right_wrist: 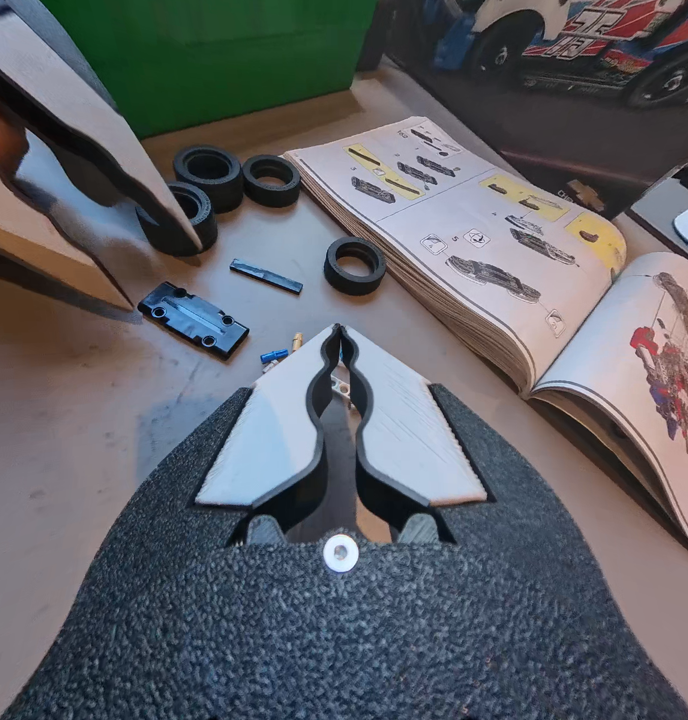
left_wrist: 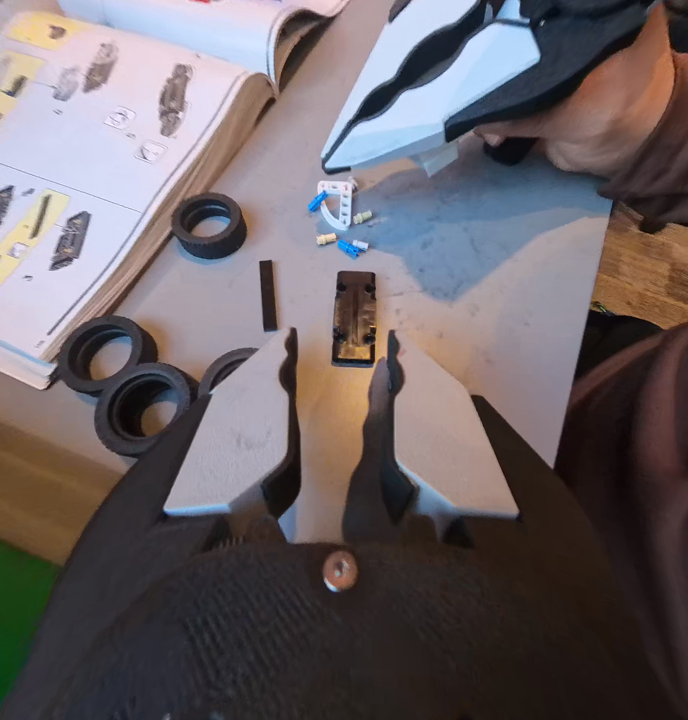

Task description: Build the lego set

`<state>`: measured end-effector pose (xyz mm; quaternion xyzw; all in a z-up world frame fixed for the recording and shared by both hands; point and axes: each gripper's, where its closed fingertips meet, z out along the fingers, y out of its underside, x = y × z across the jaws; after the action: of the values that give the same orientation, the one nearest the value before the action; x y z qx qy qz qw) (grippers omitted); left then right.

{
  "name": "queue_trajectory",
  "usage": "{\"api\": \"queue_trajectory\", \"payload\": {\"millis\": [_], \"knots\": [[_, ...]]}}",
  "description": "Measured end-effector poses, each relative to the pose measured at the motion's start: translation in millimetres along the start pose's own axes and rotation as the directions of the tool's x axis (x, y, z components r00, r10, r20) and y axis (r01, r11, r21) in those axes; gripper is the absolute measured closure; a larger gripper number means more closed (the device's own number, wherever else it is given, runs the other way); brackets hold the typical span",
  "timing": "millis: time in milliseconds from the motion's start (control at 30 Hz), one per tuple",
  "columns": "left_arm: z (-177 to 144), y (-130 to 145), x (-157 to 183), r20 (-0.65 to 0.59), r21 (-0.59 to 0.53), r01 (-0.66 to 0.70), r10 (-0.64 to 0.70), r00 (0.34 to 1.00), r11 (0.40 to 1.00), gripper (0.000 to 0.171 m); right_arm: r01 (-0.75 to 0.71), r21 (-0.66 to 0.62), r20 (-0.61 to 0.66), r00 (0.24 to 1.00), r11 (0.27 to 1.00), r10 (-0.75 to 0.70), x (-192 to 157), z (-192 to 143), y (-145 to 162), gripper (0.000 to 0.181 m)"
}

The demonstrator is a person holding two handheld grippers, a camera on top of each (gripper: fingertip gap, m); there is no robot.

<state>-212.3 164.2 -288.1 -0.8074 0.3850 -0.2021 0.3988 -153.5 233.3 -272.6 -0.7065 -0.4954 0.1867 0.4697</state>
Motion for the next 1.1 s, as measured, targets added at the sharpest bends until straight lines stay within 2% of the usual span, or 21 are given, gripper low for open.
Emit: {"api": "queue_trajectory", "payload": {"millis": [333,600,633,667,700,800,867,1000,1100], "knots": [[6.9,3.2,-3.3,-0.046,-0.046,0.042,-0.044,0.998,0.998,0.144,-0.017,0.014,0.062,0.998,1.0,0.016,-5.4,-0.9,-1.6,0.181],[5.6,6.0,-2.6,-0.039,-0.053,0.036,-0.039,0.998,0.998,0.147,-0.03,0.005,0.069,0.997,1.0,0.03,-4.8,0.0,-0.5,0.181],[4.1,6.3,-1.2,-0.035,-0.049,0.029,-0.031,0.999,0.998,0.153,-0.024,-0.004,0.085,0.996,1.0,0.024,-7.5,0.8,0.7,0.18],[2.2,7.6,3.0,-0.046,-0.051,0.023,-0.025,0.999,0.998,0.168,-0.011,-0.02,0.108,0.994,1.0,0.014,-11.7,2.1,2.6,0.179],[1.5,11.9,7.6,-0.059,-0.071,0.024,-0.029,0.998,0.997,0.171,0.004,-0.034,0.12,0.993,0.999,0.0,-14.8,3.2,4.6,0.178],[-3.7,14.2,12.5,-0.059,-0.063,0.065,-0.069,0.996,0.996,0.16,0.035,-0.036,0.111,0.993,0.999,-0.031,-17.6,3.0,5.2,0.178],[-3.7,20.0,10.8,-0.048,-0.093,0.106,-0.11,0.993,0.99,0.135,0.029,-0.024,0.125,0.992,0.999,-0.026,-19.3,1.3,3.8,0.178],[-4.8,13.0,6.9,-0.048,-0.052,0.144,-0.147,0.988,0.988,0.131,0.008,-0.044,0.231,0.973,0.999,0.002,-32.4,-0.4,5.9,0.172],[0.2,15.8,8.0,-0.048,-0.087,0.138,-0.142,0.989,0.987,0.129,0.042,-0.057,0.275,0.961,0.997,-0.025,-45.0,-0.8,7.8,0.17]]}}
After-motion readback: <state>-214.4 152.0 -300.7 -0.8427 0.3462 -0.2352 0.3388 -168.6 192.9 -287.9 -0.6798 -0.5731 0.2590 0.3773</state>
